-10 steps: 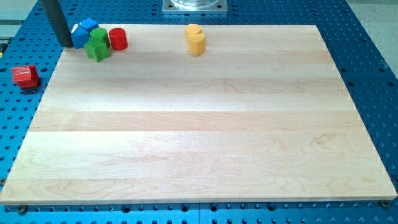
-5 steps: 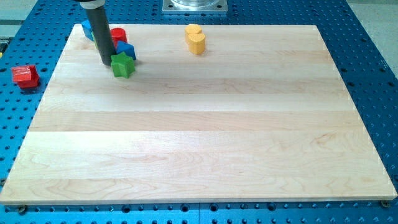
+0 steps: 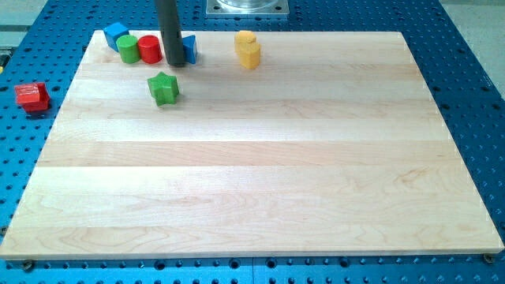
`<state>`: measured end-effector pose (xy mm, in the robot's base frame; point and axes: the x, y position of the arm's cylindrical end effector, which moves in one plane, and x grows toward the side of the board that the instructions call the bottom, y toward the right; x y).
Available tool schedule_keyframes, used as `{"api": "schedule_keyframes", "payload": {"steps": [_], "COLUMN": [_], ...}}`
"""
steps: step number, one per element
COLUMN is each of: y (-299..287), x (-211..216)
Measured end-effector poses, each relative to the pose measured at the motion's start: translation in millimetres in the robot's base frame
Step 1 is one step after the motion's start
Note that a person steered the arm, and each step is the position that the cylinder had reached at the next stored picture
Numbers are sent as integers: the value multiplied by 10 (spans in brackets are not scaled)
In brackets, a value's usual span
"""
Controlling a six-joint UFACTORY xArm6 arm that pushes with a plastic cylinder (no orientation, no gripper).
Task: Move triangle and green star towards yellow blocks
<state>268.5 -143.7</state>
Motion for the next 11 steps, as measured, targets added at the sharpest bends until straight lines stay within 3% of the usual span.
{"api": "schedule_keyframes", "payload": {"steps": [1,2,3,5,6,8,10,11], "y": [6,549,678,-468,-546,375,520,407], "x": [-125,-130,-28,662,1204,821,417,665]}}
